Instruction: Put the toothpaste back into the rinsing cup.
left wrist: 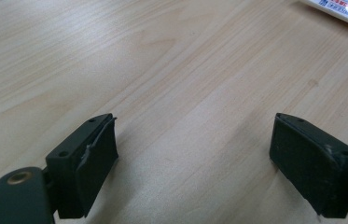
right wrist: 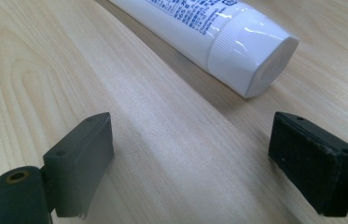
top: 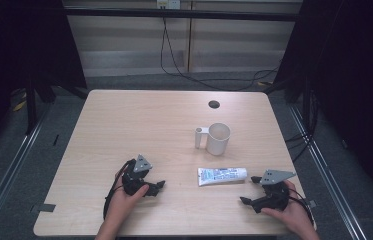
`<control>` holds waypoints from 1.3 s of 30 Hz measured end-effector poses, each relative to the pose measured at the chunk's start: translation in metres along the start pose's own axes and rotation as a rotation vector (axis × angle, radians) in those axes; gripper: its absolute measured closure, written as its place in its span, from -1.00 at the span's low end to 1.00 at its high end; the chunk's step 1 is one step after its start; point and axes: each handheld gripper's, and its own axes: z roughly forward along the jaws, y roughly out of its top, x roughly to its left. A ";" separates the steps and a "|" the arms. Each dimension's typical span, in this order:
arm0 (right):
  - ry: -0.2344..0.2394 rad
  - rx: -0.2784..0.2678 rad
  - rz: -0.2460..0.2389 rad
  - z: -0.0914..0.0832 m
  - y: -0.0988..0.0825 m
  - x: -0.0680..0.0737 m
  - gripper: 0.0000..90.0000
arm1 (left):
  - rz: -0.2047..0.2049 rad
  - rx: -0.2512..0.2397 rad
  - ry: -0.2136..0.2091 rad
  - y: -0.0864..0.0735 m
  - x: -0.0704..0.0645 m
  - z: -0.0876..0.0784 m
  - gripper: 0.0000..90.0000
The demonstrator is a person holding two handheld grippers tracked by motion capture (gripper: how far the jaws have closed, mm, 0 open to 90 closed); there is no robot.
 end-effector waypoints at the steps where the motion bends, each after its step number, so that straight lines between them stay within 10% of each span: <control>1: 0.002 0.000 0.001 0.000 0.000 0.000 -0.70 | -0.007 -0.001 -0.002 0.000 0.000 0.000 -0.67; 19: 0.037 0.241 -0.152 -0.012 0.070 -0.013 -0.59 | 0.000 0.000 0.000 0.000 0.000 0.000 -0.67; 39: 0.103 0.539 -0.415 0.055 0.143 0.008 -0.47 | -0.001 0.000 0.002 0.000 0.000 0.000 -0.67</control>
